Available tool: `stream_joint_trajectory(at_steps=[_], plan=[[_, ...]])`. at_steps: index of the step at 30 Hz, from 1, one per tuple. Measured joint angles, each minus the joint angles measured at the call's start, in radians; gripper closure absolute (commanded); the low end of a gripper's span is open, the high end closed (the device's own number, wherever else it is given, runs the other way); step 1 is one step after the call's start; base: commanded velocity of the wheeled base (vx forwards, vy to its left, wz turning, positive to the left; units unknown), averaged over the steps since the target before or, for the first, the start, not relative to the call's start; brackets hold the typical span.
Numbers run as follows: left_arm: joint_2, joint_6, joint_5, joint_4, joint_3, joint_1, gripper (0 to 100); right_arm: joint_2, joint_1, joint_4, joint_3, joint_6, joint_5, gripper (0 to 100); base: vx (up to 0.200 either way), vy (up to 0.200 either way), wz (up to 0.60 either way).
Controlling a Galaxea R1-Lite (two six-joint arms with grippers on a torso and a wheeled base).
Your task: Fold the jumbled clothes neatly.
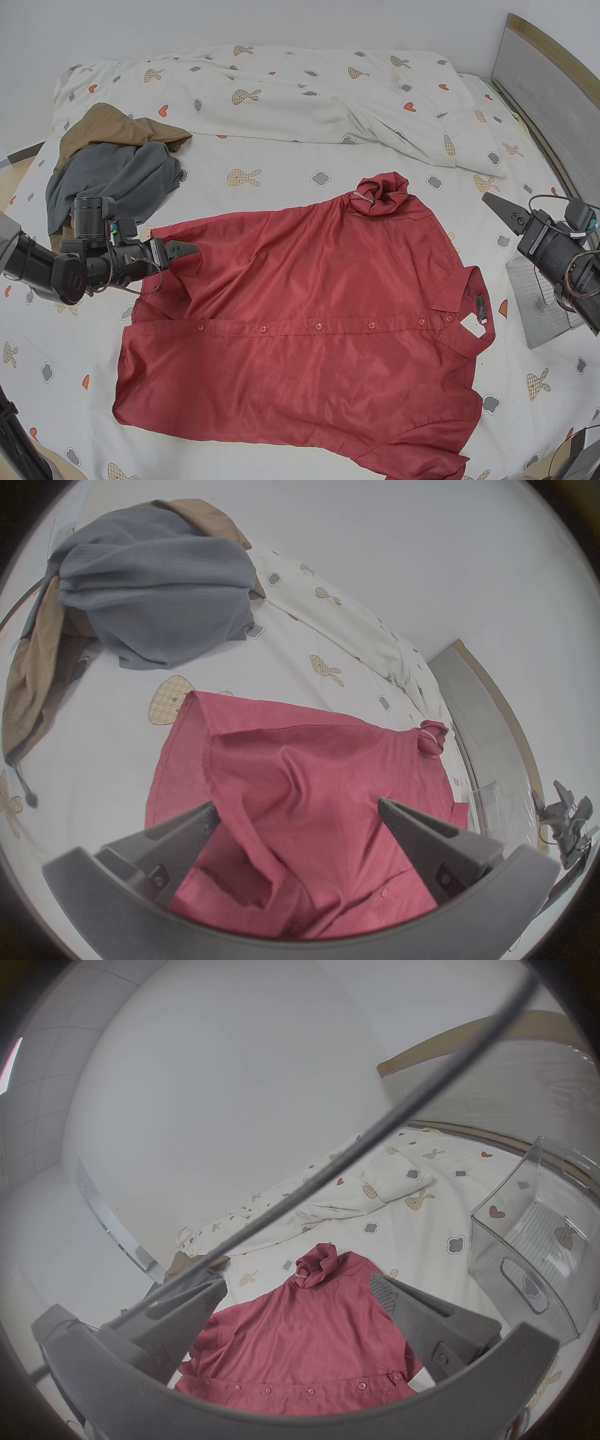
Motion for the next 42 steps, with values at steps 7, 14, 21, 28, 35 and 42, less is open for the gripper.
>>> stream_joint_trajectory(at_steps=[7, 14, 21, 28, 35, 42], plan=[[0.094, -0.002, 0.000, 0.000, -0.092, -0.001, 0, -0.036, 0.006, 0.011, 0.009, 0.000, 0.001, 0, 0.000, 0.000, 0.00], [0.126, -0.003, 0.000, 0.013, -0.141, 0.009, 0, -0.051, 0.007, 0.031, 0.009, 0.000, 0.001, 0, 0.000, 0.000, 0.00], [0.066, 0.042, 0.000, 0.048, -0.091, 0.038, 0, -0.056, 0.006, 0.031, 0.010, 0.000, 0.000, 0, 0.000, 0.000, 0.00], [0.048, 0.078, 0.000, 0.057, -0.108, 0.088, 0, -0.056, 0.006, 0.031, 0.011, 0.000, 0.000, 0, 0.000, 0.000, 0.00], [0.083, 0.103, -0.005, 0.053, -0.162, 0.090, 0, -0.056, 0.006, 0.031, 0.012, 0.000, -0.001, 0, 0.000, 0.000, 0.00], [0.134, 0.105, -0.006, 0.050, -0.221, 0.063, 0, -0.056, 0.006, 0.031, 0.013, 0.000, -0.001, 0, 0.000, 0.000, 0.00]])
